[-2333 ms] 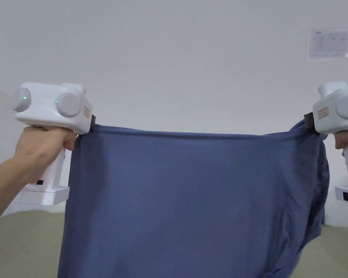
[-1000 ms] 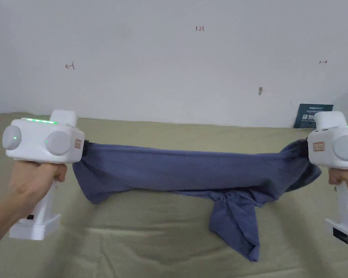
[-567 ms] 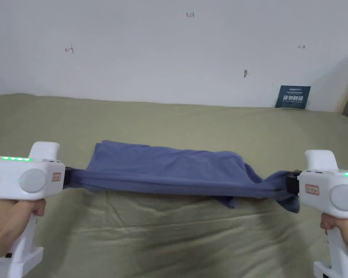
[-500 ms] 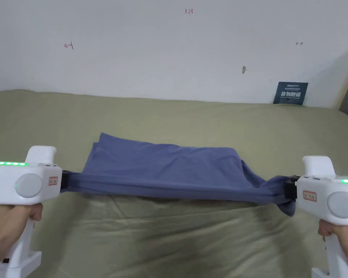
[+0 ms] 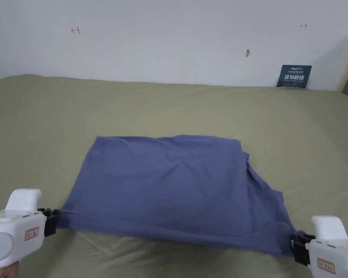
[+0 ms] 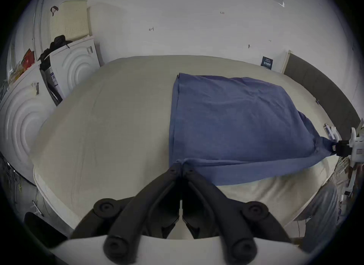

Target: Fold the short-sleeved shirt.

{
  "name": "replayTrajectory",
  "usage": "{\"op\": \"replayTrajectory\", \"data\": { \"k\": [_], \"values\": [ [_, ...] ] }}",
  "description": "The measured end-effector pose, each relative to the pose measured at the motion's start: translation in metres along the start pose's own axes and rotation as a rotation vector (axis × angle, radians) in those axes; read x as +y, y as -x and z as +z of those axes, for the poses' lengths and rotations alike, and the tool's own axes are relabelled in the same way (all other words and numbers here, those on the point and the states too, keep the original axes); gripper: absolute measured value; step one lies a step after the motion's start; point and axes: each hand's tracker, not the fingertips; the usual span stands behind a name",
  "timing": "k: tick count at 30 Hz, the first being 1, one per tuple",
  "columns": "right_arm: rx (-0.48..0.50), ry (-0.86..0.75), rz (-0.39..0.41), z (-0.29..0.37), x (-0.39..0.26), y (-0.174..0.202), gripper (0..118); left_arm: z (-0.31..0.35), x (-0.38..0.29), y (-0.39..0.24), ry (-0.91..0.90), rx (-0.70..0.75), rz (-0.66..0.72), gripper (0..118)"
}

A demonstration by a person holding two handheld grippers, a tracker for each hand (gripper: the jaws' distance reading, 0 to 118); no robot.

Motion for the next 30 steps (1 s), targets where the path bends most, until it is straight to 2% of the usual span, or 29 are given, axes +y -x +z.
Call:
{"op": "replayTrajectory", "data": {
  "k": [4, 8, 9, 10, 11, 12, 13, 14, 15, 18, 21, 22, 23, 24, 25, 26, 28, 30],
  "values": [
    [-0.004, 0.033, 0.005, -0.012, -0.009, 0.003, 0, -0.009, -0.015, -0.002, 0.046, 0.009, -0.001, 0],
    [0.003, 0.032, -0.036, -0.014, -0.009, 0.001, 3, -0.012, -0.023, 0.0, 0.058, 0.006, 0.04, 0],
    [0.002, 0.034, -0.038, -0.014, -0.009, 0.001, 16, -0.012, -0.023, 0.0, 0.059, 0.007, 0.045, 1],
    [0.001, 0.034, -0.038, -0.014, -0.009, 0.001, 40, -0.012, -0.023, 0.0, 0.057, 0.008, 0.049, 8],
    [-0.003, 0.036, -0.033, -0.013, -0.01, 0.001, 78, -0.012, -0.023, 0.0, 0.053, 0.006, 0.051, 31],
    [-0.011, 0.043, -0.027, -0.011, -0.011, 0.0, 118, -0.007, -0.023, -0.003, 0.047, 0.009, 0.053, 87],
    [-0.014, 0.051, -0.028, -0.011, -0.012, -0.001, 113, -0.004, -0.023, -0.007, 0.044, 0.05, 0.047, 118],
    [-0.048, 0.043, -0.035, -0.002, -0.015, -0.002, 109, -0.003, -0.023, -0.007, 0.045, 0.047, 0.045, 117],
    [-0.032, 0.0, -0.025, 0.011, -0.016, 0.004, 111, 0.002, -0.025, -0.006, 0.028, 0.04, 0.044, 113],
    [-0.055, -0.009, -0.047, 0.034, -0.016, 0.004, 112, 0.002, -0.033, 0.009, 0.008, 0.033, 0.046, 114],
    [-0.07, -0.044, -0.108, 0.018, -0.01, -0.014, 108, 0.018, -0.022, -0.01, -0.024, 0.049, 0.059, 111],
    [-0.057, -0.057, -0.142, 0.021, -0.009, -0.018, 98, 0.022, -0.021, -0.01, -0.035, 0.054, 0.076, 103],
    [-0.052, -0.067, -0.169, 0.022, -0.007, -0.023, 75, 0.026, -0.021, -0.009, -0.042, 0.053, 0.08, 85],
    [-0.065, -0.08, -0.183, 0.023, -0.006, -0.026, 31, 0.026, -0.018, -0.009, -0.051, 0.065, 0.085, 34],
    [-0.09, -0.09, -0.189, 0.025, -0.004, -0.028, 0, 0.024, -0.017, -0.007, -0.051, 0.085, 0.091, 0],
    [-0.114, -0.118, -0.212, 0.028, -0.01, -0.03, 0, 0.027, -0.017, 0.0, -0.07, 0.113, 0.094, 0],
    [-0.051, -0.108, -0.236, 0.033, -0.012, -0.038, 0, 0.03, -0.019, 0.013, -0.066, 0.08, 0.171, 0],
    [-0.074, -0.108, -0.225, 0.034, -0.017, -0.038, 0, 0.03, -0.022, 0.023, -0.042, 0.098, 0.156, 0]
  ]
}}
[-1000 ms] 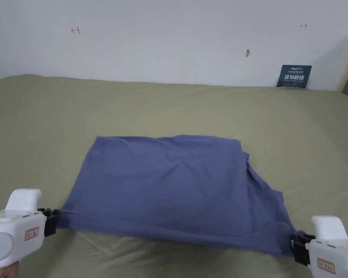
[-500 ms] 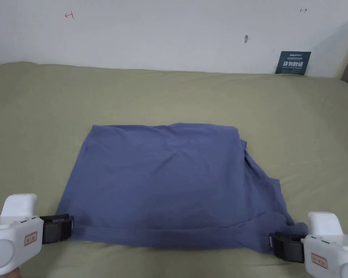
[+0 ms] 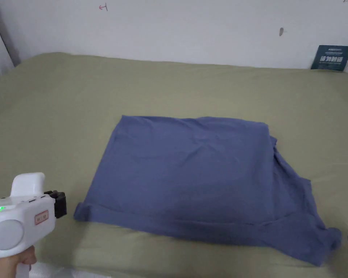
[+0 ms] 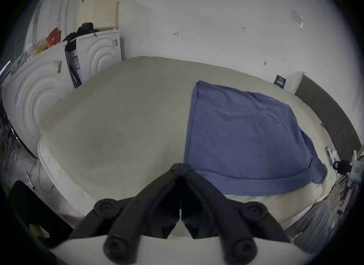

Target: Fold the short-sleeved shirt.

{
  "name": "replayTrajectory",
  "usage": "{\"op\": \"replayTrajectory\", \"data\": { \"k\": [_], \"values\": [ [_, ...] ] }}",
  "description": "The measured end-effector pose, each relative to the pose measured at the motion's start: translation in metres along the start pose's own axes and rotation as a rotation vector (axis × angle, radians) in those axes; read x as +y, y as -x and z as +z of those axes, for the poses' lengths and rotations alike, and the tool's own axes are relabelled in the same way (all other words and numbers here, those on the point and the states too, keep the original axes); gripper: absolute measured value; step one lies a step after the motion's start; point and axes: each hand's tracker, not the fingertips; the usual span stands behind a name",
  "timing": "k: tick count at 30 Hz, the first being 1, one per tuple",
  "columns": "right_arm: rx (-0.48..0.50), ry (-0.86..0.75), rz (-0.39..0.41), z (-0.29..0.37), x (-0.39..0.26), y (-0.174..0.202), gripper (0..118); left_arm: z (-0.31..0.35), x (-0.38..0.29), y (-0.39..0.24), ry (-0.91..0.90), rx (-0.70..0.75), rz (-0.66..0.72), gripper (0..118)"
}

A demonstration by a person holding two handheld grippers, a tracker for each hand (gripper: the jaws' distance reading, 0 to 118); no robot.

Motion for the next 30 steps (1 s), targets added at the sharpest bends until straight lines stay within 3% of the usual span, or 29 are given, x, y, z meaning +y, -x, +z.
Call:
{"op": "replayTrajectory", "data": {
  "k": [2, 6, 7, 8, 9, 10, 11, 12, 17, 18, 20, 21, 22, 23, 25, 26, 27, 29, 30],
  "values": [
    [-0.025, 0.022, 0.058, 0.002, 0.005, 0.015, 0, 0.0, -0.002, 0.001, 0.027, -0.009, -0.002, 0],
    [0.01, 0.05, 0.042, -0.005, 0.004, 0.018, 0, -0.012, -0.007, -0.003, 0.098, -0.084, 0.013, 0],
    [0.01, 0.055, 0.048, -0.007, 0.003, 0.022, 0, -0.016, -0.007, -0.006, 0.103, -0.082, 0.007, 5],
    [0.012, 0.063, 0.056, -0.01, 0.003, 0.025, 0, -0.022, -0.007, -0.009, 0.105, -0.085, 0.007, 24],
    [0.016, 0.064, 0.055, -0.01, 0.001, 0.024, 0, -0.027, -0.007, -0.01, 0.124, -0.081, -0.01, 80],
    [0.023, 0.072, 0.058, -0.011, 0.001, 0.024, 0, -0.042, -0.007, -0.01, 0.144, -0.072, -0.008, 117],
    [0.024, 0.076, 0.063, -0.013, 0.002, 0.026, 0, -0.052, -0.007, -0.011, 0.182, -0.071, -0.008, 118],
    [0.024, 0.081, 0.069, -0.015, 0.002, 0.028, 0, -0.057, -0.007, -0.012, 0.155, -0.084, -0.011, 109],
    [0.028, 0.104, 0.078, -0.029, -0.001, 0.024, 0, -0.103, -0.006, -0.013, 0.258, -0.057, -0.051, 96],
    [0.028, 0.109, 0.079, -0.031, -0.001, 0.023, 0, -0.094, -0.005, -0.016, 0.248, -0.062, -0.041, 84],
    [0.037, 0.117, 0.083, -0.033, 0.001, 0.022, 0, -0.089, -0.005, -0.015, 0.233, -0.076, -0.046, 29],
    [0.043, 0.121, 0.09, -0.03, -0.001, 0.025, 0, -0.089, -0.005, -0.014, 0.227, -0.107, -0.051, 11],
    [0.055, 0.126, 0.095, -0.03, -0.001, 0.025, 2, -0.083, -0.006, -0.017, 0.238, -0.106, -0.04, 11],
    [0.056, 0.128, 0.097, -0.031, 0.0, 0.026, 14, -0.078, -0.007, -0.02, 0.236, -0.096, -0.043, 10],
    [0.075, 0.171, 0.11, -0.035, -0.001, 0.031, 102, -0.074, -0.009, -0.018, 0.23, -0.099, -0.052, 10],
    [0.098, 0.209, 0.109, -0.04, -0.003, 0.033, 118, -0.062, -0.006, -0.028, 0.227, -0.1, -0.05, 10],
    [0.089, 0.124, 0.101, -0.045, -0.011, 0.035, 110, -0.056, -0.006, -0.033, 0.221, -0.098, -0.049, 10],
    [0.056, 0.226, 0.157, -0.064, -0.02, 0.046, 107, -0.048, -0.007, -0.036, 0.21, -0.101, -0.039, 10],
    [0.048, 0.257, 0.174, -0.067, -0.017, 0.048, 100, -0.054, -0.003, -0.03, 0.208, -0.101, -0.034, 10]
  ]
}}
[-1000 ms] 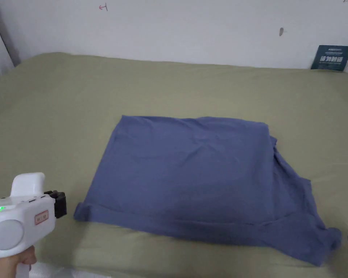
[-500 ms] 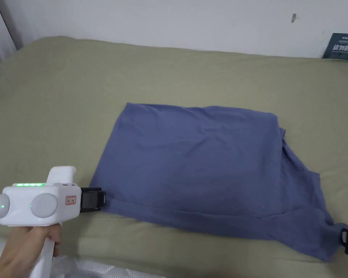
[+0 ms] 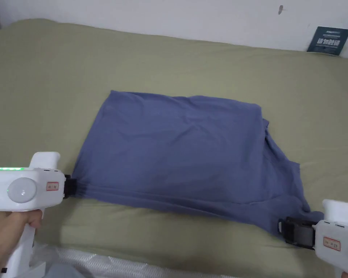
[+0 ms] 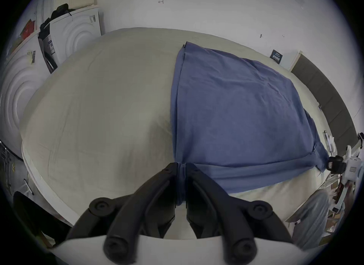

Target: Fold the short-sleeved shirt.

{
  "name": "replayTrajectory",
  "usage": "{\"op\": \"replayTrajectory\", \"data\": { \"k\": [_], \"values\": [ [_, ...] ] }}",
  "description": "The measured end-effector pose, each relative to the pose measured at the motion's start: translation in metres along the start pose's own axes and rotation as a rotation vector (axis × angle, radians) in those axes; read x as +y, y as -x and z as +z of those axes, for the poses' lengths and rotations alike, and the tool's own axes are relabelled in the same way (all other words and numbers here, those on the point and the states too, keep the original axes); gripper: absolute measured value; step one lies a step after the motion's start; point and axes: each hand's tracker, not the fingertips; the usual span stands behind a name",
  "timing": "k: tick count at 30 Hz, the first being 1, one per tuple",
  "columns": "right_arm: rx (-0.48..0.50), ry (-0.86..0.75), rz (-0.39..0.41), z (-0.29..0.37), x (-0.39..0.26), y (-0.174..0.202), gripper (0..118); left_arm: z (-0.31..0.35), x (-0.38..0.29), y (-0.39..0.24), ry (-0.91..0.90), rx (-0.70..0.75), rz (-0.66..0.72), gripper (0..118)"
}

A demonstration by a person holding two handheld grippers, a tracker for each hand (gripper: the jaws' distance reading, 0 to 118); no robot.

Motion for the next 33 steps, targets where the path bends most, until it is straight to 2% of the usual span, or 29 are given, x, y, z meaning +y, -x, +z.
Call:
{"op": "replayTrajectory", "data": {
  "k": [1, 2, 3, 4, 7, 11, 15, 23, 27, 33],
  "values": [
    [0.007, -0.011, 0.005, -0.006, -0.002, 0.002, 78, -0.001, 0.002, 0.002, -0.001, -0.003, 0.002, 10],
    [-0.005, 0.0, 0.028, -0.013, -0.004, 0.005, 37, 0.001, 0.002, 0.001, -0.004, -0.004, 0.003, 10],
    [-0.016, -0.002, 0.046, -0.007, -0.002, 0.005, 4, 0.002, 0.002, 0.0, -0.008, -0.004, 0.003, 10],
    [-0.051, -0.018, 0.059, -0.005, -0.003, 0.004, 4, -0.002, 0.005, 0.005, -0.009, -0.007, 0.002, 10],
    [0.011, -0.072, -0.012, 0.005, 0.009, -0.004, 4, -0.001, 0.014, 0.01, -0.018, -0.015, -0.005, 10],
    [-0.019, -0.154, 0.02, 0.029, 0.046, -0.006, 4, 0.005, 0.031, 0.011, -0.042, -0.036, -0.008, 10],
    [-0.022, -0.188, 0.033, 0.023, 0.089, -0.005, 4, 0.003, 0.058, 0.01, -0.064, -0.056, 0.004, 10],
    [-0.082, -0.179, 0.087, -0.027, 0.164, 0.005, 4, -0.034, 0.12, 0.006, -0.068, -0.064, 0.052, 10],
    [-0.108, -0.156, 0.083, -0.053, 0.193, 0.005, 4, -0.059, 0.146, 0.0, -0.061, -0.048, 0.045, 10],
    [-0.134, -0.086, 0.099, -0.09, 0.209, 0.008, 4, -0.106, 0.166, 0.0, -0.016, -0.025, 0.051, 10]
  ]
}}
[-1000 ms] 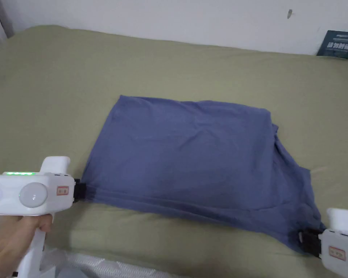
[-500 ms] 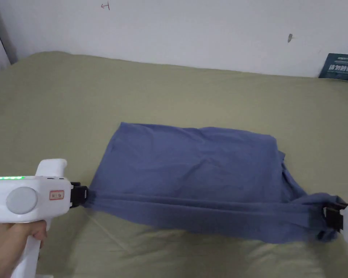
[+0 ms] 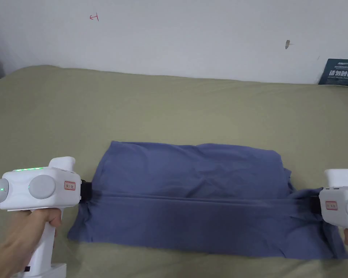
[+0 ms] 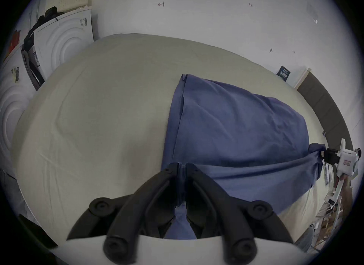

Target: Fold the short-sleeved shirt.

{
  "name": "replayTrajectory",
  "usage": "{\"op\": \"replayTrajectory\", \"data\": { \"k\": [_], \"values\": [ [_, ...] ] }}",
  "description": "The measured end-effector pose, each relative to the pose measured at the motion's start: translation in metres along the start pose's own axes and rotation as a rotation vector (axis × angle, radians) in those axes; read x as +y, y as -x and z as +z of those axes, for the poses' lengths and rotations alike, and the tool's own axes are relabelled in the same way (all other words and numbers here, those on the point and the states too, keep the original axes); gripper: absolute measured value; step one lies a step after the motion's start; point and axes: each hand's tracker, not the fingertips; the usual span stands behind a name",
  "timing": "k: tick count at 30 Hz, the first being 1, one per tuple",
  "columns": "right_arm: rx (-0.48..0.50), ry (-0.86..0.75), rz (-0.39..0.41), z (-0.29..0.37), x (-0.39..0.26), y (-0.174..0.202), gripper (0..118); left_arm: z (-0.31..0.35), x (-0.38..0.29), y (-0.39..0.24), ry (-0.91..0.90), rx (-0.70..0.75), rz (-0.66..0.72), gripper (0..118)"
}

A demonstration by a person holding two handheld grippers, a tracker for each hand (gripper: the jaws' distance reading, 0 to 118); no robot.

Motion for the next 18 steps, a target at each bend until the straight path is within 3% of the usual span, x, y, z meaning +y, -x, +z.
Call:
{"op": "replayTrajectory", "data": {
  "k": [4, 5, 6, 7, 8, 9, 14, 15, 16, 17, 18],
  "values": [
    [-0.008, 0.041, -0.011, -0.019, -0.003, -0.002, 6, -0.019, 0.001, 0.0, 0.02, 0.013, 0.0, 10],
    [0.005, 0.05, -0.03, -0.019, -0.005, -0.003, 14, -0.02, 0.0, 0.001, 0.021, 0.014, -0.002, 13],
    [0.013, 0.066, -0.047, -0.024, -0.005, -0.007, 47, -0.02, -0.001, 0.001, 0.011, 0.014, -0.007, 39],
    [0.011, 0.06, -0.07, -0.022, -0.008, -0.009, 87, -0.016, -0.003, 0.0, -0.011, -0.002, -0.01, 78],
    [0.008, 0.057, -0.079, -0.018, -0.01, -0.013, 117, -0.011, -0.005, 0.001, -0.022, -0.004, -0.004, 112],
    [0.013, 0.061, -0.087, -0.014, -0.013, -0.017, 112, -0.01, -0.005, 0.002, -0.018, 0.006, 0.0, 118],
    [0.01, -0.028, -0.144, 0.036, -0.03, -0.028, 111, 0.037, -0.018, 0.011, -0.054, 0.045, 0.023, 100],
    [0.007, -0.034, -0.151, 0.042, -0.035, -0.029, 108, 0.044, -0.027, 0.011, -0.058, 0.046, 0.029, 91],
    [0.016, -0.046, -0.157, 0.05, -0.042, -0.03, 98, 0.053, -0.033, 0.01, -0.064, 0.06, 0.028, 69],
    [0.033, -0.058, -0.16, 0.056, -0.048, -0.031, 72, 0.058, -0.039, 0.01, -0.072, 0.076, 0.009, 31],
    [0.023, -0.055, -0.158, 0.058, -0.057, -0.036, 15, 0.061, -0.044, 0.009, -0.065, 0.088, 0.001, 0]
  ]
}}
